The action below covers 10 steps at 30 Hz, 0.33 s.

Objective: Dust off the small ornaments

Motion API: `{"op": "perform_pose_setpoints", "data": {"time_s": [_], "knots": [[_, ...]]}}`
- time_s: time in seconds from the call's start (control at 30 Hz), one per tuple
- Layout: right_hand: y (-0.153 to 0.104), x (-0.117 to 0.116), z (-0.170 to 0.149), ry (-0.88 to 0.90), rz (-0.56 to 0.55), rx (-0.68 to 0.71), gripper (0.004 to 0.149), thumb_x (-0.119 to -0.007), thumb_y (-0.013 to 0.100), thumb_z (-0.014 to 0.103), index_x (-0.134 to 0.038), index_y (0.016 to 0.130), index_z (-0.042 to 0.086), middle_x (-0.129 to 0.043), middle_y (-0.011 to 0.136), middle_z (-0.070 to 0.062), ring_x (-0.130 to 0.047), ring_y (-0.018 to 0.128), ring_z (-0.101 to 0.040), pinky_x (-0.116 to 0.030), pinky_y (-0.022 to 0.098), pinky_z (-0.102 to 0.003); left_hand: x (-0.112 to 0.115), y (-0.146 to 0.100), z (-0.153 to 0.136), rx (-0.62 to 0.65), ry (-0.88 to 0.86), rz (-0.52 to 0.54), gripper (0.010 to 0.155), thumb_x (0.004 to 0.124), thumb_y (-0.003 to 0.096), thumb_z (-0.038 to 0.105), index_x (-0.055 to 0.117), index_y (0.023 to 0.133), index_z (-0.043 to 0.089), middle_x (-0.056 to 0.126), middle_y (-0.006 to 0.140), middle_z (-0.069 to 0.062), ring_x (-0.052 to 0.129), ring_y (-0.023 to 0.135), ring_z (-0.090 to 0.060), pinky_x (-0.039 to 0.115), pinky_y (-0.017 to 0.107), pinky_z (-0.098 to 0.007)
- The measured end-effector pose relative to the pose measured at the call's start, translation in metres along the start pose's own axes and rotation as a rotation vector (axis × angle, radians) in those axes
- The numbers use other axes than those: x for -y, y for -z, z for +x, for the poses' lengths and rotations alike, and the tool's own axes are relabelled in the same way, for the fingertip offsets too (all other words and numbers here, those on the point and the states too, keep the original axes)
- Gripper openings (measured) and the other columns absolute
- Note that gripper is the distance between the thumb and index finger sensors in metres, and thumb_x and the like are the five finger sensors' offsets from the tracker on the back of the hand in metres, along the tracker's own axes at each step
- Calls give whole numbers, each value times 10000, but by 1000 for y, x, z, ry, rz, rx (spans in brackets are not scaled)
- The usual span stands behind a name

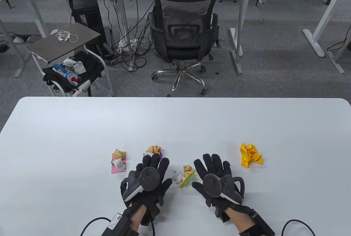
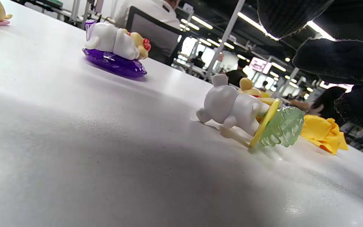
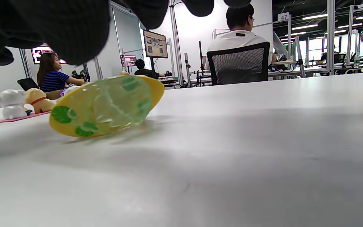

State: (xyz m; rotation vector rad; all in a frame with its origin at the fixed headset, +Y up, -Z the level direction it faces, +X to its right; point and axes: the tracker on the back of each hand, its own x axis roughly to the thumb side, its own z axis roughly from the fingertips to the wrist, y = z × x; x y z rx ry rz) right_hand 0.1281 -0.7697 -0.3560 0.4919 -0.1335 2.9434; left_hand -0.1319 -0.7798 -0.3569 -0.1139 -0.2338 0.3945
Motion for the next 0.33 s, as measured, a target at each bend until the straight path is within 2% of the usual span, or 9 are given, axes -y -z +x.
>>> {"op": "perform_pose_setpoints", "data": {"time_s": [0.33], "knots": [[-1, 0, 2, 8, 12, 9, 797, -733, 447, 620, -450, 1132, 325, -350, 1191, -83, -355, 1095, -412, -361, 761, -658, -1, -1, -1, -24, -15, 9, 738, 662, 507, 588, 214, 1073, 437, 70, 1182, 17, 12, 1051, -283, 172, 751, -560]]}}
